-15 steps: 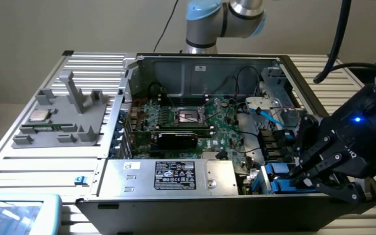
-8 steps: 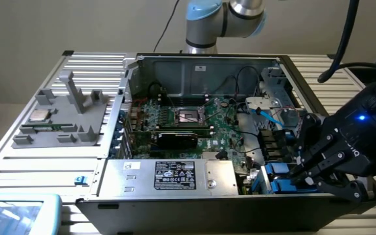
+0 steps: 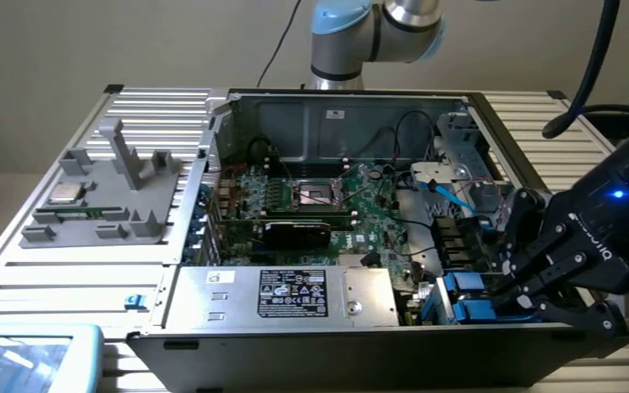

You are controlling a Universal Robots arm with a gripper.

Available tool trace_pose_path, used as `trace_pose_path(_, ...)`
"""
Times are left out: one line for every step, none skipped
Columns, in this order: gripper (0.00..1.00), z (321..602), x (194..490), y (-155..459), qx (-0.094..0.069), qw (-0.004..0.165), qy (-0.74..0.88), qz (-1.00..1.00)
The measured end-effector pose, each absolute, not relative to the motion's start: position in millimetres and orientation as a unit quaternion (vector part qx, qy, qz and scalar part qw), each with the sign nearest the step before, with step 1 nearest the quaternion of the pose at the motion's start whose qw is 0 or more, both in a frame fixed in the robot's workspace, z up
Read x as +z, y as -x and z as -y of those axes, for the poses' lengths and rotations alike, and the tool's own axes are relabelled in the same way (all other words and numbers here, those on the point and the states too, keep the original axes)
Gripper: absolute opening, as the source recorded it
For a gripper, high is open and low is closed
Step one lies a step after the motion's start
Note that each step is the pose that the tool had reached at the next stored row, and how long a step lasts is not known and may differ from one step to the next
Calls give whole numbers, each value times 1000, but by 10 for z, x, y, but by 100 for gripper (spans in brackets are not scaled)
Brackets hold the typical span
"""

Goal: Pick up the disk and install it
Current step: 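Insert the first disk wire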

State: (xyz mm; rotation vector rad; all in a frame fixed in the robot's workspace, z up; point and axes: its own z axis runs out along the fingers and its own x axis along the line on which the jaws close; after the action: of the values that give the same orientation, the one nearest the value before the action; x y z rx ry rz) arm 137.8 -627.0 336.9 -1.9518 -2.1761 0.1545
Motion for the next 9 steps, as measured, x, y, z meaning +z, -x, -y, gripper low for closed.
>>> trace_pose_path(17, 6269, 3370, -1386, 53, 107, 663, 739)
trace_pose_path(17, 6268, 3370, -1394, 54, 108, 663, 739)
trace_pose_path(17, 6267, 3370, -1401, 55, 108, 663, 738)
trace_pose_path(17, 6265, 3370, -1406, 56, 109, 664, 738)
trace_pose_path(17, 6264, 3370, -1413, 57, 110, 664, 738)
trace_pose_path(17, 6265, 3370, -1413, 57, 110, 664, 738)
trace_pose_path(17, 6265, 3370, -1413, 57, 110, 664, 738)
trace_pose_path(17, 6262, 3370, -1413, 57, 110, 664, 738)
trace_pose_path(17, 6252, 3369, -1414, 57, 110, 664, 738)
